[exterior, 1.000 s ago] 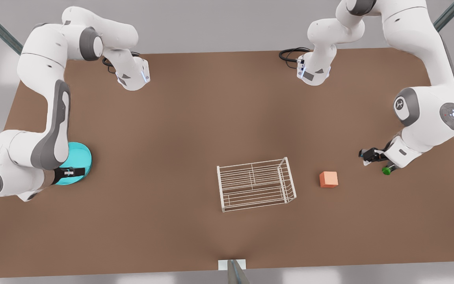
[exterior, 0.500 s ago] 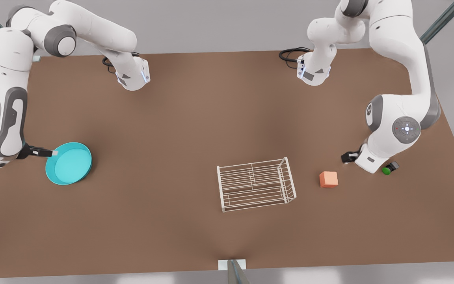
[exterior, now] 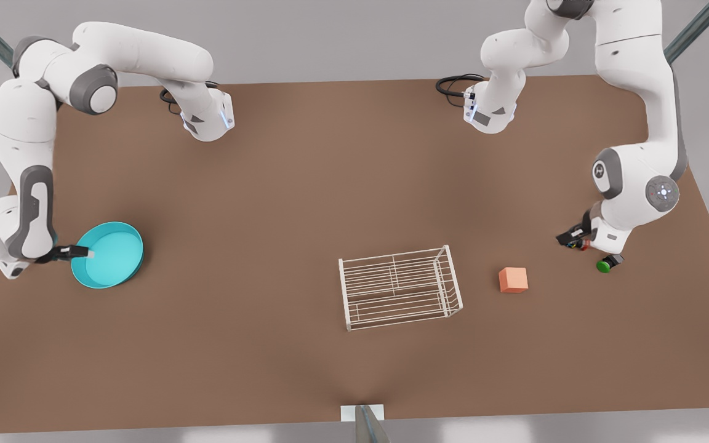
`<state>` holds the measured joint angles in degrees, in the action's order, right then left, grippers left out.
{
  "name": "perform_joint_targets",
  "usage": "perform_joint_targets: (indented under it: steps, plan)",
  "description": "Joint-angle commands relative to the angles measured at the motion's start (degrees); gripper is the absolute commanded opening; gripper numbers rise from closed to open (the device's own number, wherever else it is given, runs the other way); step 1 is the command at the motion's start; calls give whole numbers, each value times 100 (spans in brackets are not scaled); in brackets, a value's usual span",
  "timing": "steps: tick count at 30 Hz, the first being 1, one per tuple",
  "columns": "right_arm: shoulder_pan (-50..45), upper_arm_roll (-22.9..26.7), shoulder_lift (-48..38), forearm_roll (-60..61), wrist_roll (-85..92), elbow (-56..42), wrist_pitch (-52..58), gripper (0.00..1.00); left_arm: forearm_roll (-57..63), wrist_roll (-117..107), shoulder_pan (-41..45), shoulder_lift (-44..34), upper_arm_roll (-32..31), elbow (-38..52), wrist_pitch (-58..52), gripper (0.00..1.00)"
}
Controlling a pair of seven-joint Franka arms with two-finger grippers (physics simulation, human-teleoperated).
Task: Place the plate on the shelf with right arm and place the red button switch in the plate with left arm
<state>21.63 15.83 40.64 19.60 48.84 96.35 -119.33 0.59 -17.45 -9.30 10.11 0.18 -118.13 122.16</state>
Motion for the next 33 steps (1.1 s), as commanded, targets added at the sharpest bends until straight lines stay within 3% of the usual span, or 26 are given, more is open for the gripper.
perform_joint_targets:
  steps: [1,4,11,13,15,26,33]
  plan:
    - [16,-1,-4,370,1866,15,120,98,-182,-848,-151,79,0,-78,695,100]
    - [-89,-10,23,-79,1962,41,-275,92,-622,-848,-168,220,0,-254,1134,100]
    - [-28,-10,137,-149,1910,24,-477,59,-1227,-270,-467,281,9,-676,1820,100]
    - [-36,-10,119,-149,1901,15,-451,33,-1386,48,-555,308,9,-798,2031,100]
    - [-37,-18,102,-149,1910,15,-416,20,-1387,206,-625,361,9,-869,2224,100]
    - [-89,-27,-382,-184,1549,24,173,8,-1325,268,-784,747,140,-931,2708,100]
    - [-177,-27,-1058,-193,1207,33,1122,8,-842,110,-740,949,237,-957,2682,100]
